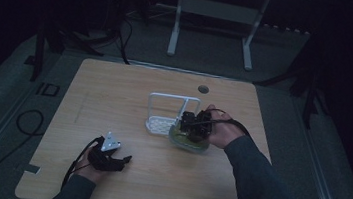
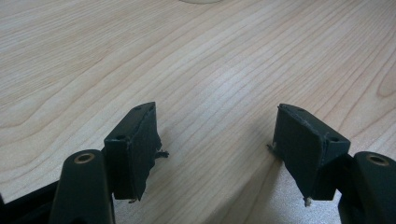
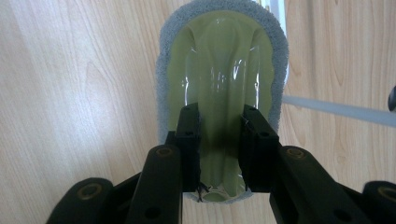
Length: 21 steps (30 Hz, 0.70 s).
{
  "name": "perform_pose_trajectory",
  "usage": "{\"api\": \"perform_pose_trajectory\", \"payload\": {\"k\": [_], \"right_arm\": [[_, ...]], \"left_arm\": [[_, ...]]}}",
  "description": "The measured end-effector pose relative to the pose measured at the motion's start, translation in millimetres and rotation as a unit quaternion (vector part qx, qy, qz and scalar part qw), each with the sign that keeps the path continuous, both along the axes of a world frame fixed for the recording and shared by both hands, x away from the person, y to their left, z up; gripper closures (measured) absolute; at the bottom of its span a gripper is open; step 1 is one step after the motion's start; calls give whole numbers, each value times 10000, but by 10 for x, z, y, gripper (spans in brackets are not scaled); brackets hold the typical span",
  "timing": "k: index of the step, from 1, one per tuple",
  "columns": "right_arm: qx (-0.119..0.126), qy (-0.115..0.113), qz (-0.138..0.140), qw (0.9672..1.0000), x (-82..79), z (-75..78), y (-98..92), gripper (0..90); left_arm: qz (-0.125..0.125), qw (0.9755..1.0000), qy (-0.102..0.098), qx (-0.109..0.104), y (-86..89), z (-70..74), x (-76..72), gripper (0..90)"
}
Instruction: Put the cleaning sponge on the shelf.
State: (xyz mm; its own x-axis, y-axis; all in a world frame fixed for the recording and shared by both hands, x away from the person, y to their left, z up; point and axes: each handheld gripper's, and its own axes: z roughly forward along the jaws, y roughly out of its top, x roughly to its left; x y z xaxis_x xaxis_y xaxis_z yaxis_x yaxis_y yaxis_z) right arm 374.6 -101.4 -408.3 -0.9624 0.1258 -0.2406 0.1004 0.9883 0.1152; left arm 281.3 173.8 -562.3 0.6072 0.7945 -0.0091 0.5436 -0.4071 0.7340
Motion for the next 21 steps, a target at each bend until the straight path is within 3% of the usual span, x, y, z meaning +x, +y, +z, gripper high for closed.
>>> {"api": "perform_pose_trajectory", "payload": {"k": [9, 21], "right_arm": [[-106, -118, 84, 9998, 28, 2, 54, 719], [-7, -251, 199, 9995, 62, -9, 138, 719]], "left_arm": [[-12, 10000, 6, 1, -1, 1, 1, 312], [-15, 10000, 4, -1, -2, 0, 2, 312]]}}
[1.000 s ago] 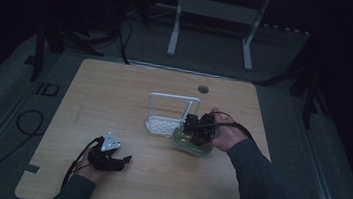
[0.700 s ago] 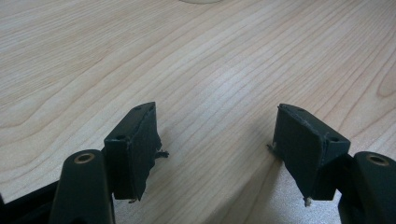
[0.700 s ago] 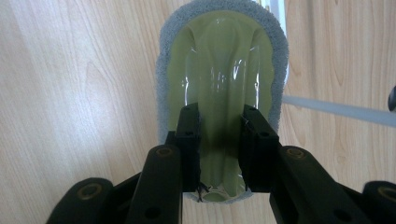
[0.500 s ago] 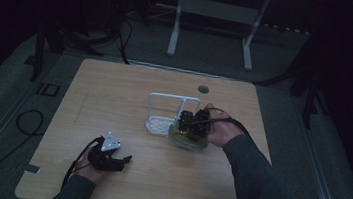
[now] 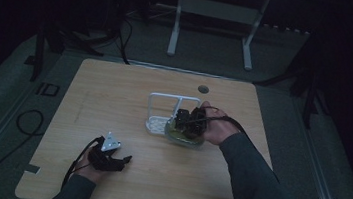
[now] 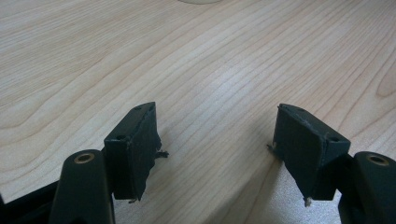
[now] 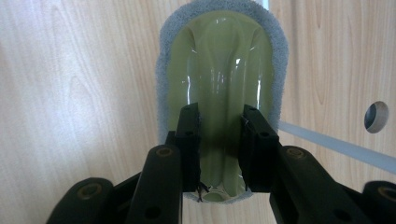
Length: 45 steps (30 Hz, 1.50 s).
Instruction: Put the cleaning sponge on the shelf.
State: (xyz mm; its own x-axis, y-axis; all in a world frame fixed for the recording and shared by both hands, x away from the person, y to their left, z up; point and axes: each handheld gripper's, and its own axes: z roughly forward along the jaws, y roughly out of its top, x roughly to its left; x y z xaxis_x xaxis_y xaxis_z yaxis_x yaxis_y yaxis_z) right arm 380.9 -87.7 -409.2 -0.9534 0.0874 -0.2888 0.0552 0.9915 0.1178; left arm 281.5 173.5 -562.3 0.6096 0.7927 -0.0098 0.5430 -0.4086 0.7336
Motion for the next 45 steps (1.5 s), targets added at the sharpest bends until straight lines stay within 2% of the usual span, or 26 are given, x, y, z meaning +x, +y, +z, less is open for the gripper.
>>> {"api": "perform_pose_trajectory", "payload": {"k": [16, 18, 21, 30, 32, 41, 45], "right_arm": [[8, -110, 118, 9999, 59, 3, 98, 719], [-23, -203, 151, 9997, 73, 9, 123, 718], [53, -227, 156, 9996, 89, 22, 129, 719], [41, -241, 220, 9995, 109, 0, 156, 719], [-16, -280, 245, 9993, 103, -2, 180, 719], [80, -299, 348, 9989, 102, 21, 296, 719], [38, -333, 373, 9987, 104, -5, 336, 719]], "left_arm": [[-11, 10000, 0, -5, -2, 0, 1, 312], [-11, 10000, 0, -5, -2, 0, 1, 312], [-8, 10000, -1, -7, -2, -1, 1, 312], [-3, 10000, -3, -11, -3, -1, 0, 312], [-3, 10000, -3, -9, -3, -1, 0, 312], [-4, 10000, 0, -8, -3, 0, 0, 312], [-3, 10000, -1, -11, -3, -1, 0, 312]]}}
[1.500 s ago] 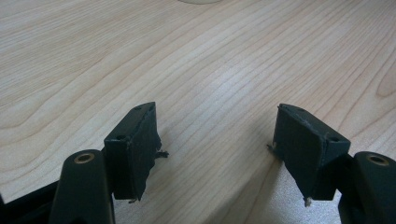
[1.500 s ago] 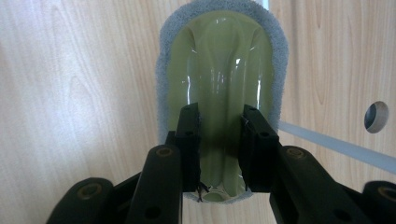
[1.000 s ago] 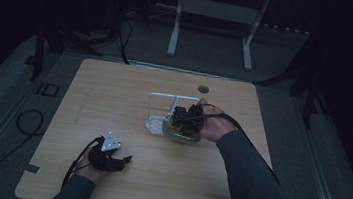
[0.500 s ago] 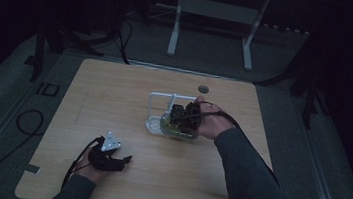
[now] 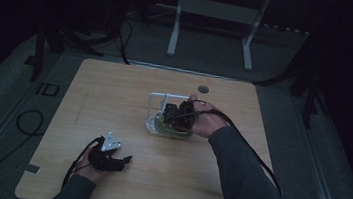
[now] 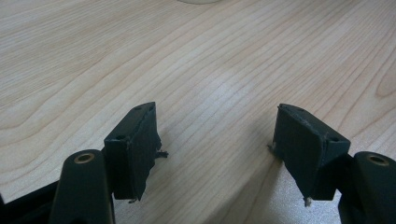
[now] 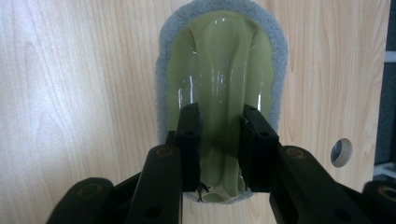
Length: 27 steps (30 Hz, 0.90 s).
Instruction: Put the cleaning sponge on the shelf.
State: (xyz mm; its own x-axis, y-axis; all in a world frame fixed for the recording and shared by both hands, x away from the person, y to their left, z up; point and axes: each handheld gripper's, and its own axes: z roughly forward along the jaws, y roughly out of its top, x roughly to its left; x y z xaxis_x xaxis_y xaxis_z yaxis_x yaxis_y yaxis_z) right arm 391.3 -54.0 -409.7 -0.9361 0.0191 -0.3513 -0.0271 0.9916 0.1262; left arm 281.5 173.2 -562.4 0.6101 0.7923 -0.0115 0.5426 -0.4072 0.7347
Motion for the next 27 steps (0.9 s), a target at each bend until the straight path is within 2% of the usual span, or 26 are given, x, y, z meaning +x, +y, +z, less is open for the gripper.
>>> {"api": "perform_pose_trajectory", "payload": {"k": [9, 12, 27], "right_arm": [[-1, -29, 136, 9999, 1, -45, 120, 719], [-70, -80, 176, 9998, 15, -93, 157, 719], [-224, -147, 193, 9995, 89, -237, 202, 719]], "left_arm": [[5, 10000, 0, 0, -1, 0, -1, 312], [4, 10000, 1, 1, -1, 0, -1, 312], [5, 10000, -1, -3, -3, 0, -3, 312]]}}
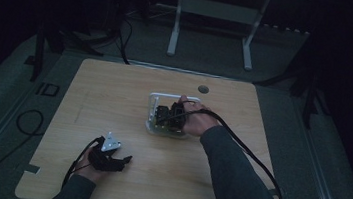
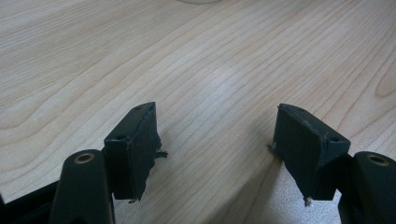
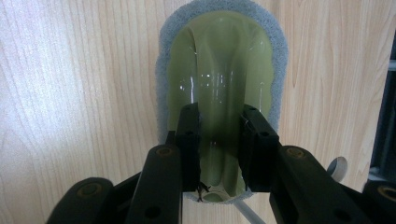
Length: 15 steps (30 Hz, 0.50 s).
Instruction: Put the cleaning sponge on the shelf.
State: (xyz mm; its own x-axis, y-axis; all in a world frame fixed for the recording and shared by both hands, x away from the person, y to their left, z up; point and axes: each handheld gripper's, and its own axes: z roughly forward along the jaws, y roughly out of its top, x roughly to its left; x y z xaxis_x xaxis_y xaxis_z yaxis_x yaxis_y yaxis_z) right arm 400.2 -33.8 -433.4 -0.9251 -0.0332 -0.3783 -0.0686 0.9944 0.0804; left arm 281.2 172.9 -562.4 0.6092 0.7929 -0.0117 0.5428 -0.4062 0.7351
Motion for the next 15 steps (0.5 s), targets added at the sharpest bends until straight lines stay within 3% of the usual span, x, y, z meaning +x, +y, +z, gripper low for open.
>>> {"api": "perform_pose_trajectory", "payload": {"k": [15], "right_arm": [[-178, -17, -20, 9998, 85, -144, 40, 718]], "left_arm": [[-15, 10000, -6, -2, 1, -1, 2, 312]]}}
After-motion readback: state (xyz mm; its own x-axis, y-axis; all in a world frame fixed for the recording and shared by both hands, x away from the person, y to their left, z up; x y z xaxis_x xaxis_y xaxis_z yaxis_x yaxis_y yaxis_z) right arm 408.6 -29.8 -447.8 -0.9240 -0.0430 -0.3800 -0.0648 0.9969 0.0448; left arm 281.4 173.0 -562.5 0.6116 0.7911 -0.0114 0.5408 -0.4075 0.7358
